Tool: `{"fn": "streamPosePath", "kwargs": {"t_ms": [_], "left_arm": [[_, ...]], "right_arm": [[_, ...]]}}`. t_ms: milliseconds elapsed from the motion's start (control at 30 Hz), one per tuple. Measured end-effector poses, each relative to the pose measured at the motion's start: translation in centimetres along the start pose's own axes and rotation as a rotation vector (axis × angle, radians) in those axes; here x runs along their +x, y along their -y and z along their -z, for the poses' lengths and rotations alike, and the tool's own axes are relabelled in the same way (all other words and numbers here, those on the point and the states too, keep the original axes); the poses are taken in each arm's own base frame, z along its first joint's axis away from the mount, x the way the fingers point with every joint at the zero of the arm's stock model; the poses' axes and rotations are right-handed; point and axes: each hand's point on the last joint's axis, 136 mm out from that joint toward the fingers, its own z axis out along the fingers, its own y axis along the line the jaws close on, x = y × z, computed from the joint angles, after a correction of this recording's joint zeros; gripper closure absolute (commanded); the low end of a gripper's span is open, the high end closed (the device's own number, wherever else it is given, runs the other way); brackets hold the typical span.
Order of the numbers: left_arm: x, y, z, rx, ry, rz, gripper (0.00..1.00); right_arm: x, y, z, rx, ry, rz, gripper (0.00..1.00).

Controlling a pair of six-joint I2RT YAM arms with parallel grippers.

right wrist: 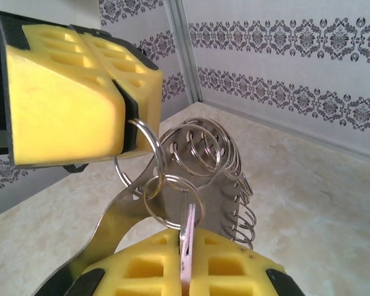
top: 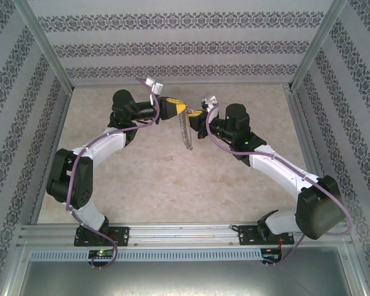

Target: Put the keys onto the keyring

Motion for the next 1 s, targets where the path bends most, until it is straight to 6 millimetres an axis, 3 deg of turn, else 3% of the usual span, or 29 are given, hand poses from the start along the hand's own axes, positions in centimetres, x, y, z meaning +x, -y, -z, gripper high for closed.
{"fn": "streamPosePath", "kwargs": {"t_ms": [1000], "left_arm": [[-0.1, 0.1, 0.0, 0.001, 0.001, -0.005, 1.0]], "right_arm": [[0.5, -2.0, -1.4, -0.118, -0.092, -0.005, 1.0]]}}
